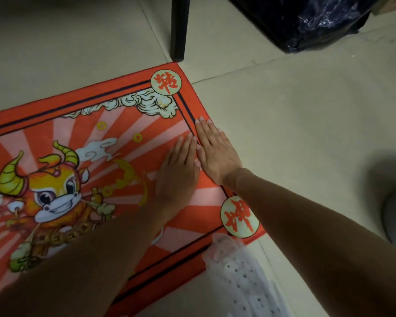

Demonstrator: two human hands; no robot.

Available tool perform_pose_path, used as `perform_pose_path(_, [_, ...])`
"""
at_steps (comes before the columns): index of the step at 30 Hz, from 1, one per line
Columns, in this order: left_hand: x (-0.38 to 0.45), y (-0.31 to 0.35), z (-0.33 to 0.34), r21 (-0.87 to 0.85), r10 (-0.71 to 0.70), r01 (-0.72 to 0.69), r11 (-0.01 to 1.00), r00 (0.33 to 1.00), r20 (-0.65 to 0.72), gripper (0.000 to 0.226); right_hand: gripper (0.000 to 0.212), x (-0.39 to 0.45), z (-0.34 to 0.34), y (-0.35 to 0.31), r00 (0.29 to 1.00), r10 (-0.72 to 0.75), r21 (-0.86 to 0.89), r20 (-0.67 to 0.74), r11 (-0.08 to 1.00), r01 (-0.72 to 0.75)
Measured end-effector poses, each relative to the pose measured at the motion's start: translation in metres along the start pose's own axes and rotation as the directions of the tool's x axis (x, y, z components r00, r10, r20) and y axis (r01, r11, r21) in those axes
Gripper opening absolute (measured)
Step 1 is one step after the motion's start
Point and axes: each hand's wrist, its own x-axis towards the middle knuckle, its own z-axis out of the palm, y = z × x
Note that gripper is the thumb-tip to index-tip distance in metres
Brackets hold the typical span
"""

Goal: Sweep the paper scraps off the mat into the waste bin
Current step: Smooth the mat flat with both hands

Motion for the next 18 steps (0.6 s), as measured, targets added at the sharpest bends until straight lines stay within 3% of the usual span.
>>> perform_pose_path(5, [-0.051, 0.013, -0.002, -0.002, 0.004, -0.004, 1.0, 0.999, 0.046, 0.061, 0.058, -0.013, 0.0, -0.007, 0.999, 0.052, 0.012, -0.016, 0.999, -0.052])
perform_pose_path(18, [-0.049, 0.011, 0.004, 0.025, 0.015, -0.015, 1.0, 1.0, 0.02, 0.061, 0.057, -0.118, 0.009, 0.008, 0.999, 0.037, -0.029, -0.018, 0.999, -0.037])
